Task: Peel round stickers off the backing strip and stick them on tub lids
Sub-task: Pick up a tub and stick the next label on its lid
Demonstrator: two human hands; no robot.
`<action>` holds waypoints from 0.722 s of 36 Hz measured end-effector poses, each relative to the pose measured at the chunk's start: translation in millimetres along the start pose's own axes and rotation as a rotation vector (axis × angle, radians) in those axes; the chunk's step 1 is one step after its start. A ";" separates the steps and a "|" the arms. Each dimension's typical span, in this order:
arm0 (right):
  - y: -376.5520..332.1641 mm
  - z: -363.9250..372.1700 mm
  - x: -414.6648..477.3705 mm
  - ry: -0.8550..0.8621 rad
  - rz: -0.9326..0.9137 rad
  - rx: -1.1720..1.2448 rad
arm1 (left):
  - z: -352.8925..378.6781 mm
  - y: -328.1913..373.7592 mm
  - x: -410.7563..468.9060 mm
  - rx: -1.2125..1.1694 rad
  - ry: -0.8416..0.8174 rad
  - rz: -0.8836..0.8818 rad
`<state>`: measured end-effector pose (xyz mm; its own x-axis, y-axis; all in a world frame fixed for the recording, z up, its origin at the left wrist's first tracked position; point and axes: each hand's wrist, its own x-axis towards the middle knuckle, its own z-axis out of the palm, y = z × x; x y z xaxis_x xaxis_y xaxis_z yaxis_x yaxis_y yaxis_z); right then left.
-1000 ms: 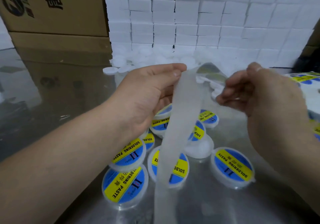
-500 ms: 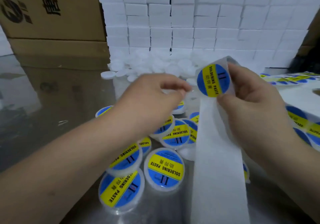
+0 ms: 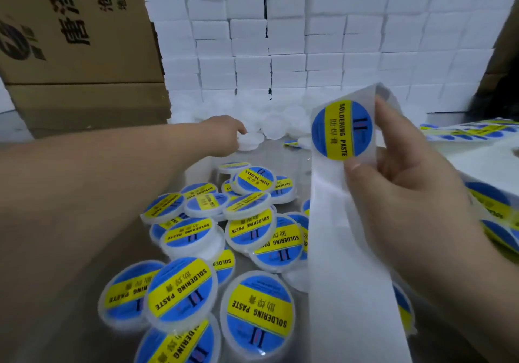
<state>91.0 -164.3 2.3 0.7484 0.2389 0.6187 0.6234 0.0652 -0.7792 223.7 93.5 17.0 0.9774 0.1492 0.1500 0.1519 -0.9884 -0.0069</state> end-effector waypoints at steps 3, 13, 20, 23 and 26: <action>1.1 1.4 -0.1 -0.006 0.000 -0.027 | 13.2 7.0 20.8 0.204 -0.097 0.060; 2.7 1.6 0.7 -0.046 0.048 -0.007 | 16.1 22.3 34.4 0.027 0.115 0.087; 1.0 1.5 2.8 -0.002 0.112 -0.080 | -20.3 36.5 14.0 -0.822 0.316 -0.188; 1.5 2.4 3.3 -0.013 0.124 -0.099 | -45.1 45.2 -8.5 -1.197 0.321 -0.217; 0.7 5.0 3.0 -0.024 0.130 -0.107 | -63.3 52.5 -43.6 -1.439 0.329 -0.232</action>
<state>92.6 -158.7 3.1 0.8196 0.2621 0.5095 0.5429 -0.0713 -0.8367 179.8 33.2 72.7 0.8467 0.4832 0.2227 -0.1674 -0.1553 0.9736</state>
